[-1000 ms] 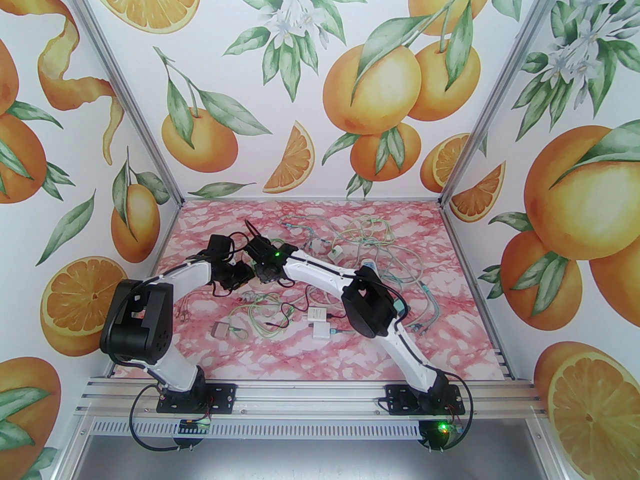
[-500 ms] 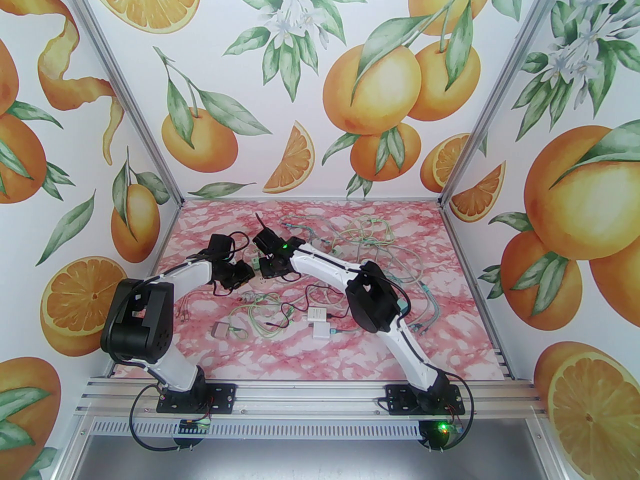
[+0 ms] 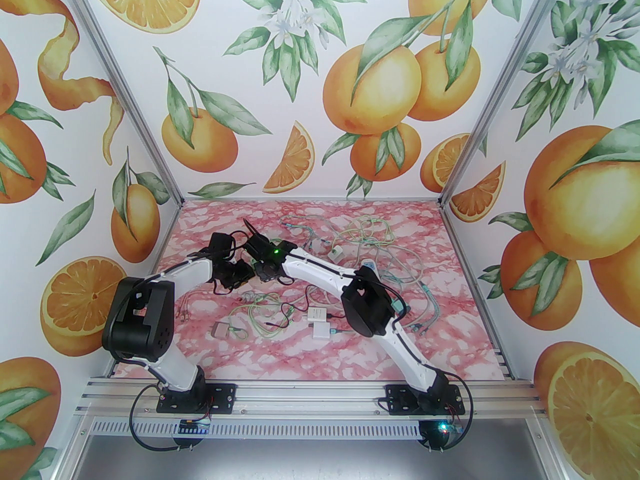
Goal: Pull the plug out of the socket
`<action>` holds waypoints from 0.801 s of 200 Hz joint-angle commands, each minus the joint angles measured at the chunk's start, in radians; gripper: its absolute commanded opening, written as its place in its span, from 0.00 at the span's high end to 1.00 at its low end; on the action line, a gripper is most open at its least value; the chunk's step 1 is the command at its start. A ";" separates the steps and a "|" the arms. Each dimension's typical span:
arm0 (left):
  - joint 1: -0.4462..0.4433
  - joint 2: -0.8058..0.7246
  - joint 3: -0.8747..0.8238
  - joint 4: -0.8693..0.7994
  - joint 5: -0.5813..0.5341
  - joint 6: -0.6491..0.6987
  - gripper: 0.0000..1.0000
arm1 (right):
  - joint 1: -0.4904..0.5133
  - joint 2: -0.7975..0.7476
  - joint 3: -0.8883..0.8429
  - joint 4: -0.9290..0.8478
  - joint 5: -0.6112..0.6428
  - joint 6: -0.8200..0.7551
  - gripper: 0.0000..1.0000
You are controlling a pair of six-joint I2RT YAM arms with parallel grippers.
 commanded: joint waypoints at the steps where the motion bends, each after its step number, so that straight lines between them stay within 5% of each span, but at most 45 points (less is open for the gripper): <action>1: -0.024 0.086 -0.035 -0.070 -0.082 0.010 0.76 | 0.032 -0.014 0.037 -0.024 -0.005 -0.043 0.78; 97: -0.029 0.075 -0.048 -0.068 -0.086 0.006 0.76 | -0.097 -0.129 -0.143 0.153 -0.252 0.143 0.78; 160: -0.046 0.094 -0.035 -0.075 -0.086 0.006 0.76 | 0.002 -0.046 0.009 -0.019 -0.045 -0.030 0.78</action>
